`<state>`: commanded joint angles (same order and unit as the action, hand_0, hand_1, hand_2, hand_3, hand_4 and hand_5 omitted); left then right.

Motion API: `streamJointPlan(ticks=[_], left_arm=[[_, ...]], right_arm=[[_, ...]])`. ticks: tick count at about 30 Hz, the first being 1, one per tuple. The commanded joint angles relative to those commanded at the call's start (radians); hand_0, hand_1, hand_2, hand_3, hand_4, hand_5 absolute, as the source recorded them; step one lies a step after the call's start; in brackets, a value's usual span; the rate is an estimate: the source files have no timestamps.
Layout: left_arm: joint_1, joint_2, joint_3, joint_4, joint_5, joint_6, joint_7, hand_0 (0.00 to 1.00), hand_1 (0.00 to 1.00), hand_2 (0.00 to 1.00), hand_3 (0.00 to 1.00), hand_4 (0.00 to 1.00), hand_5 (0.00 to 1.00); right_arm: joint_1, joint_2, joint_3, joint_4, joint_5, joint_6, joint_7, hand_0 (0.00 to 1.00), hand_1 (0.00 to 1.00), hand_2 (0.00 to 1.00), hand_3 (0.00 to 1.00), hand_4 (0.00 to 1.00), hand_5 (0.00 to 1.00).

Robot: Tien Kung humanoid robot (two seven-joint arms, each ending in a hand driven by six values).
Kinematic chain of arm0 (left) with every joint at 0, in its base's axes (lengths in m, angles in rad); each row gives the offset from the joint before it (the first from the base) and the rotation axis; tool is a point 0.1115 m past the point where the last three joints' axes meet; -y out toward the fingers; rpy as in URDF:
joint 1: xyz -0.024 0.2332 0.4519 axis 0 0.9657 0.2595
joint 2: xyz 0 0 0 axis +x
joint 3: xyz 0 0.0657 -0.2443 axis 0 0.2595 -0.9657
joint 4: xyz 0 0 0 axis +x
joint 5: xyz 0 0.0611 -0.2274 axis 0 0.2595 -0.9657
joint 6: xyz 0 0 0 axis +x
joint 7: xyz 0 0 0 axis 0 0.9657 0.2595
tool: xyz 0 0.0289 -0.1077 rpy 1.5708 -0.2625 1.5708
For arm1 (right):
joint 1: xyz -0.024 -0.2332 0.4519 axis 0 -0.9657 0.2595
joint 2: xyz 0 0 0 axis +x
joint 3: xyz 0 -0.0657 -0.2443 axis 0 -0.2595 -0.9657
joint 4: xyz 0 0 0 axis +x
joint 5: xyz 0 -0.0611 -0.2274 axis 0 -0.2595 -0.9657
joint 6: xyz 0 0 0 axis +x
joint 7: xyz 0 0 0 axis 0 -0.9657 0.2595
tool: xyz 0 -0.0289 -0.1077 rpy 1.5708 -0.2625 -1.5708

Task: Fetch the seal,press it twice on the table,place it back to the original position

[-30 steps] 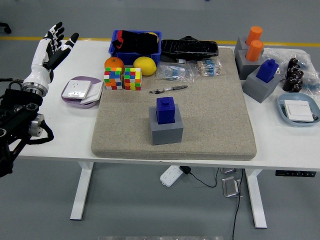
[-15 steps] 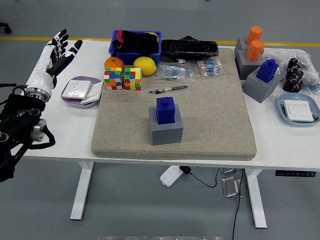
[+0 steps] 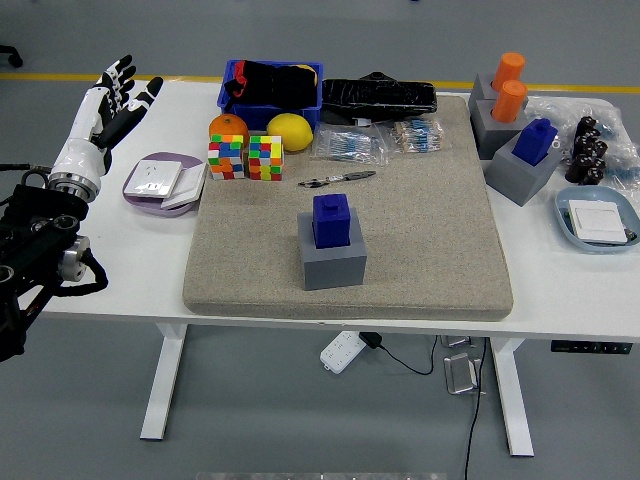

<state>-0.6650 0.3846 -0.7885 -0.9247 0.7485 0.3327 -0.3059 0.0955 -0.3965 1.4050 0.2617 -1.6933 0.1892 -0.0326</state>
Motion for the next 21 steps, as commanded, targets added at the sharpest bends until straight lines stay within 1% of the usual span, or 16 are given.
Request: streamJointPlan(ticks=[7, 12, 21], left_arm=[[0.004, -0.006, 0.007, -0.006, 0.001, -0.001, -0.005, 0.998, 0.995, 0.976, 0.979, 0.854, 0.620], [-0.001, -0.007, 0.009, -0.005, 0.003, -0.002, -0.007, 0.998, 0.994, 0.975, 0.978, 0.853, 0.619], [-0.004, -0.008, 0.006, -0.019, 0.004, -0.005, -0.006, 0.998, 0.995, 0.975, 0.976, 0.850, 0.620]], right_arm=[[-0.008, 0.000, 0.000, 0.003, -0.004, 0.001, 0.001, 0.782, 0.698, 0.685, 0.640, 0.759, 0.542], [-0.012, -0.004, 0.006, 0.005, -0.006, 0.000, 0.002, 0.782, 0.698, 0.685, 0.640, 0.759, 0.542], [-0.026, -0.015, 0.059, 0.006, -0.028, -0.005, 0.005, 0.783, 0.700, 0.689, 0.640, 0.759, 0.543]])
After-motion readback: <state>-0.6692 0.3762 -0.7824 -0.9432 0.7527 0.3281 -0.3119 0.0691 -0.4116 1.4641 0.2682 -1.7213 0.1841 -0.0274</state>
